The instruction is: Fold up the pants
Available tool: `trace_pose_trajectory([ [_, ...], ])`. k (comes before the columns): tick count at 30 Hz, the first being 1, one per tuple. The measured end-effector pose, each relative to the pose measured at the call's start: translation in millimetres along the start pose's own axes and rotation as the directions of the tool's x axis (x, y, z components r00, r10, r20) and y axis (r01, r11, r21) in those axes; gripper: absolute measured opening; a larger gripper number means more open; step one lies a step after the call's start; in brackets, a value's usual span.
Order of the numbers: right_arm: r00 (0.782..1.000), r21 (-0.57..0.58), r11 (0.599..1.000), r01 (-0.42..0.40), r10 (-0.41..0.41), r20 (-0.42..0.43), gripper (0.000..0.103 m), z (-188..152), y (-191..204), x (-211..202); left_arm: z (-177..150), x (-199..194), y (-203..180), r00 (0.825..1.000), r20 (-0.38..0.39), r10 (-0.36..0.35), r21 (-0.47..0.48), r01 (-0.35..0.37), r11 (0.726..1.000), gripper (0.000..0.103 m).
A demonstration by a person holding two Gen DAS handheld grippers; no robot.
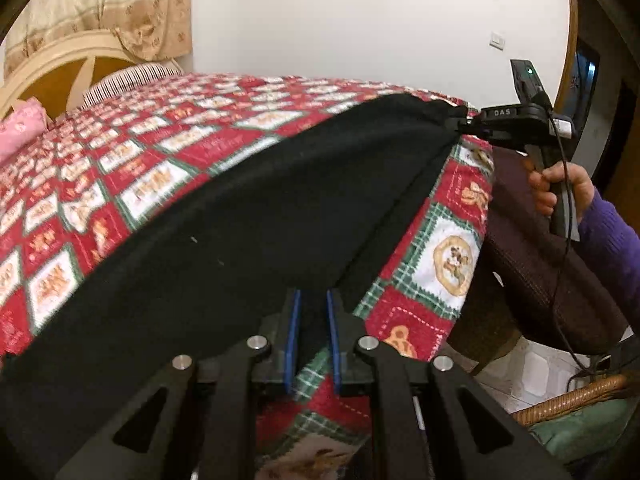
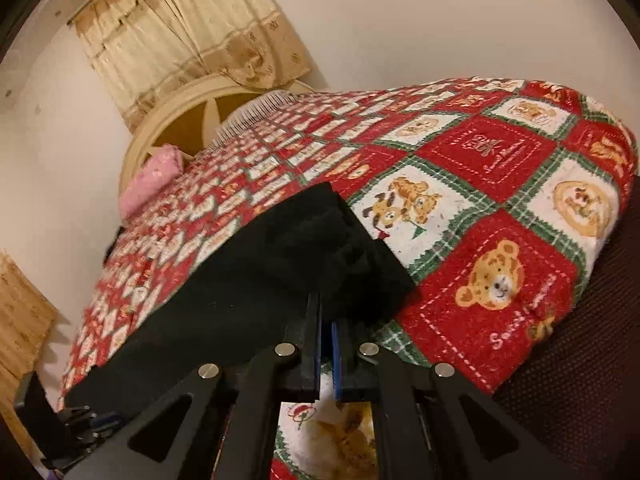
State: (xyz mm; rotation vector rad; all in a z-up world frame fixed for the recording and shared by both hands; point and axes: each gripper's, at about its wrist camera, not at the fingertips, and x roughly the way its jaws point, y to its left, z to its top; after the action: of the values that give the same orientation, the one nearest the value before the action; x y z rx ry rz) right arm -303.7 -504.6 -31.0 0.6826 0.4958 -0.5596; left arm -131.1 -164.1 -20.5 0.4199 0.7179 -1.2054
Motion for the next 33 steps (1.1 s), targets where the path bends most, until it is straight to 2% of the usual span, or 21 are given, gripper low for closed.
trace_pose_trajectory([
  [3,0.998,0.065,0.997,-0.029,0.026,0.05,0.005,1.2,-0.3,-13.4,3.8,-6.6,4.7,1.0,0.018,0.019,-0.003,-0.019,1.0,0.015],
  [6,0.993,0.036,0.998,0.046,-0.05,0.103,0.009,-9.5,23.3,-31.1,3.2,-14.9,10.7,0.998,0.034,0.043,-0.01,-0.043,0.999,0.024],
  [7,0.992,0.023,0.999,0.047,-0.049,0.114,0.011,-17.2,34.1,-36.9,1.6,-19.0,13.1,0.998,0.044,0.048,-0.016,-0.047,0.999,0.027],
  [9,0.993,0.014,0.999,0.03,-0.031,0.113,0.027,-31.8,51.1,-42.2,-2.1,-26.5,17.3,0.997,0.064,0.035,-0.036,-0.033,0.999,0.05],
  [10,0.993,0.015,0.999,0.033,-0.035,0.117,0.051,-36.5,55.3,-43.0,-4.3,-29.2,19.3,0.997,0.069,0.024,-0.044,-0.021,0.999,0.057],
  [11,0.989,0.024,0.998,0.053,-0.056,0.139,0.07,-42.8,60.9,-45.1,-6.0,-31.3,19.5,0.997,0.07,0.023,-0.043,-0.02,0.999,0.064],
  [13,0.983,0.037,0.995,0.09,-0.094,0.157,0.072,-47.1,67.4,-45.1,-9.5,-35.8,19.5,0.996,0.077,0.04,-0.033,-0.038,0.999,0.065],
  [14,0.987,0.025,0.997,0.071,-0.074,0.144,0.072,-48.1,72.3,-42.3,-11.0,-38.1,20.0,0.996,0.08,0.045,-0.032,-0.042,0.999,0.065],
  [15,0.994,0.002,1.0,0.001,-0.001,0.108,0.071,-50.2,79.9,-36.3,-12.5,-40.8,21.8,0.995,0.087,0.053,-0.038,-0.05,0.998,0.065],
  [17,0.995,-0.025,0.994,-0.102,0.103,0.02,0.057,-62.9,98.1,-21.4,-14.9,-46.7,29.2,0.992,0.102,0.071,-0.073,-0.064,0.995,0.065],
  [18,0.99,-0.037,0.99,-0.139,0.137,-0.033,0.054,-71.9,108.3,-11.1,-16.3,-49.1,34.3,0.991,0.108,0.076,-0.099,-0.065,0.993,0.065],
  [19,0.987,-0.043,0.988,-0.15,0.147,-0.057,0.049,-78.1,113.0,-4.8,-18.1,-51.9,40.8,0.99,0.112,0.081,-0.129,-0.066,0.989,0.065],
  [22,0.985,-0.054,0.99,-0.127,0.12,-0.122,0.048,-96.0,124.9,21.6,-22.9,-58.6,59.3,0.988,0.11,0.106,-0.195,-0.084,0.977,0.065],
  [27,0.987,-0.036,0.99,-0.135,0.131,-0.09,0.046,-94.7,132.5,31.7,-29.0,-65.3,77.5,0.983,0.119,0.137,-0.259,-0.102,0.961,0.065],
  [29,0.982,-0.001,0.987,-0.161,0.16,-0.096,0.03,-91.7,132.4,38.1,-30.9,-64.8,81.0,0.984,0.119,0.132,-0.276,-0.095,0.956,0.065],
  [30,0.982,0.011,0.987,-0.161,0.161,-0.103,0.027,-92.4,131.5,41.2,-30.9,-63.6,81.7,0.985,0.117,0.13,-0.284,-0.093,0.954,0.065],
  [31,0.981,0.031,0.987,-0.156,0.159,-0.113,0.019,-91.1,131.1,45.7,-31.6,-64.4,81.5,0.985,0.116,0.129,-0.284,-0.091,0.955,0.065],
  [32,0.979,0.057,0.987,-0.153,0.159,-0.128,0.006,-91.8,127.3,50.1,-31.5,-64.4,80.6,0.985,0.116,0.128,-0.279,-0.091,0.956,0.065],
  [33,0.978,0.065,0.986,-0.15,0.158,-0.134,0.003,-93.0,125.4,50.7,-32.0,-65.2,79.5,0.984,0.118,0.13,-0.274,-0.093,0.957,0.065],
])
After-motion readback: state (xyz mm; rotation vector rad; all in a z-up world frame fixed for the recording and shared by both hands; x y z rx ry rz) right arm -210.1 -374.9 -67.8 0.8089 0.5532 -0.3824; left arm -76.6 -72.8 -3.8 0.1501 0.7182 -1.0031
